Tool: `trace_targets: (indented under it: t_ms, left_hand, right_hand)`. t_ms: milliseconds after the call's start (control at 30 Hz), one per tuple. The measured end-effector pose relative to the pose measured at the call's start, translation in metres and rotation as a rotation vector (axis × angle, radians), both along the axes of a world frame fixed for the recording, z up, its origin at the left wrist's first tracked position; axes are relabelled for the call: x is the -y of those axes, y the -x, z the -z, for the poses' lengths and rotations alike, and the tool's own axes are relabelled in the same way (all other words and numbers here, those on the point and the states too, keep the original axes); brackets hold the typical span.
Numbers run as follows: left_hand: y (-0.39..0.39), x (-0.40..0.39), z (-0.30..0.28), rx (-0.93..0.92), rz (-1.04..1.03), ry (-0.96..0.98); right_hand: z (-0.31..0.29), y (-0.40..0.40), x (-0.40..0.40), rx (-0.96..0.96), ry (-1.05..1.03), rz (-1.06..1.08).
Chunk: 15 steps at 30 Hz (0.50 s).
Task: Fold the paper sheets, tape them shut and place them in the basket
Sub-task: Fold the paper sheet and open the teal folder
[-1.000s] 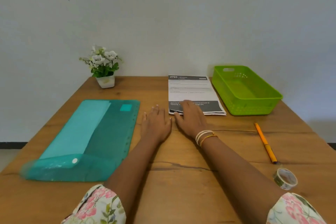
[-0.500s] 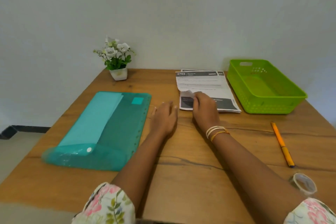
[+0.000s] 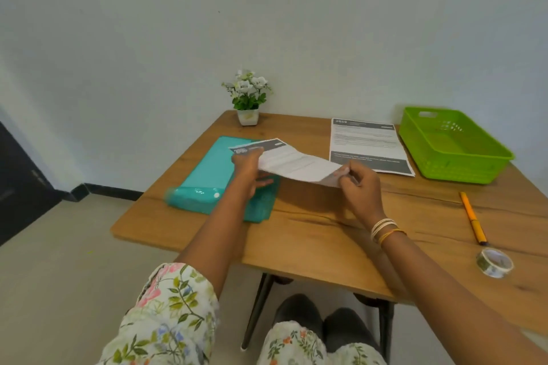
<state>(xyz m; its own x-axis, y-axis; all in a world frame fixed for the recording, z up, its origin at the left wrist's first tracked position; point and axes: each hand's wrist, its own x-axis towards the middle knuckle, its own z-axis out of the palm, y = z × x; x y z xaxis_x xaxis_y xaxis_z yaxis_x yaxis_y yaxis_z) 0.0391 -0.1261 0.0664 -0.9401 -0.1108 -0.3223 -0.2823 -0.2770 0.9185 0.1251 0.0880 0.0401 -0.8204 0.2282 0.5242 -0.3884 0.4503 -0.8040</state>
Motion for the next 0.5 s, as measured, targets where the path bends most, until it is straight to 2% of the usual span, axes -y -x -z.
trace_targets:
  t_ms: [133,233,367,500]
  left_hand:
    - [-0.014,0.032,0.006,-0.03,-0.169,0.018]
    - [-0.023,0.052,0.006,-0.02,-0.234,0.036]
    - [-0.04,0.064,0.008,0.028,-0.131,0.196]
    - [-0.057,0.071,0.014,0.121,0.111,0.377]
  right_hand:
    - [0.001,-0.007,-0.008,0.115,0.036,-0.075]
    - [-0.002,-0.006,-0.018,0.184,0.029,-0.034]
    - [0.006,-0.001,-0.033,0.302,-0.07,0.074]
    - [0.014,-0.002,-0.048,0.456,-0.142,0.187]
